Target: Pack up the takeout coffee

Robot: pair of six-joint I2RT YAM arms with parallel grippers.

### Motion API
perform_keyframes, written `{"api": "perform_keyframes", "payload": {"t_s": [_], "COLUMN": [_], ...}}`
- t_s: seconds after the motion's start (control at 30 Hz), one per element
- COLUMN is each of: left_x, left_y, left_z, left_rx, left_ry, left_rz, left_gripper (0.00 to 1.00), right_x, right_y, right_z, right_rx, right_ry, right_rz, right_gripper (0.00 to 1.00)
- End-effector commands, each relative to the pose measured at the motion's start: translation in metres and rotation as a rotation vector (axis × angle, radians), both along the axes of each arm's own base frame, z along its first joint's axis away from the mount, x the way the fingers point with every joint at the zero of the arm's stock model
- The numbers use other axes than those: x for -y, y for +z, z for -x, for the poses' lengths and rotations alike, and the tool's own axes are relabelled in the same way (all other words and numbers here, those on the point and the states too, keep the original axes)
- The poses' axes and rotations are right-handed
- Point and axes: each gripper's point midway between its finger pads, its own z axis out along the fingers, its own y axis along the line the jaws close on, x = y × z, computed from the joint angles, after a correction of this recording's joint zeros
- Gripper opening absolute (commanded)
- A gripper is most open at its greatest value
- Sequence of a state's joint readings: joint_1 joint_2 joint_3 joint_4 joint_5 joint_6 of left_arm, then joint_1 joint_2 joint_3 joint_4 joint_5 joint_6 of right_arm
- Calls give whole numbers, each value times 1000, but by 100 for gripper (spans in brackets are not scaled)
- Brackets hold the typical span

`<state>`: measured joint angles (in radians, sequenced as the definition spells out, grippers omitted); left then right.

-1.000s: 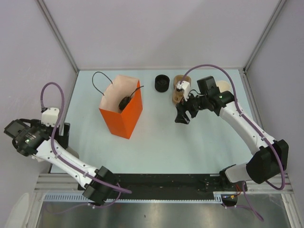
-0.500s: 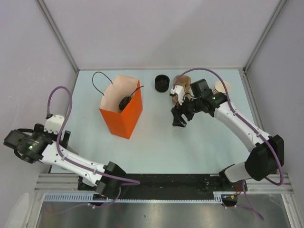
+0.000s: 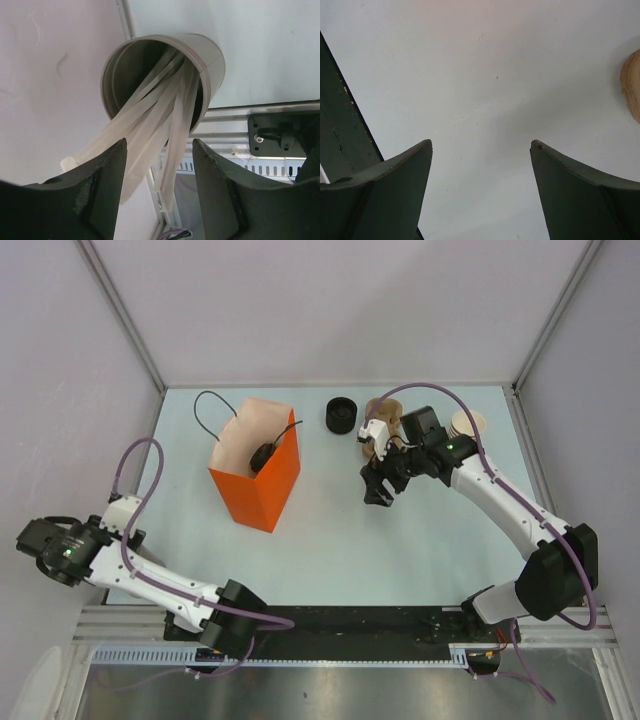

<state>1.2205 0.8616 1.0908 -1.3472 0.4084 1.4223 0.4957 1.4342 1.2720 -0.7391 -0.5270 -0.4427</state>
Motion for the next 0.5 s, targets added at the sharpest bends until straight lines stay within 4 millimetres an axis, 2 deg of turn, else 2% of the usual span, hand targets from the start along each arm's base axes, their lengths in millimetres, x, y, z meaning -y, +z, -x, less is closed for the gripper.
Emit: {"api": "perform_keyframes", "payload": {"t_s": [0.0, 0.07, 0.17, 0.47], "left_x": [24, 23, 22, 23], "left_y": [-4, -3, -2, -4], "left_z": [15, 14, 13, 12], "left_rx": [-63, -61, -56, -52], "left_ry": [-47, -40, -34, -36], "left_rz": [28, 30, 44, 52], "left_gripper": [58, 50, 45, 35], "right_x": [-3, -2, -2, -2], "right_y": [0, 0, 1, -1], "right_z": [-4, -4, -5, -4], "right_rx": [29, 31, 35, 31], "right_ry": [5, 4, 1, 2], "right_rz": [1, 1, 0, 3], "right_gripper": [84, 83, 83, 81]}}
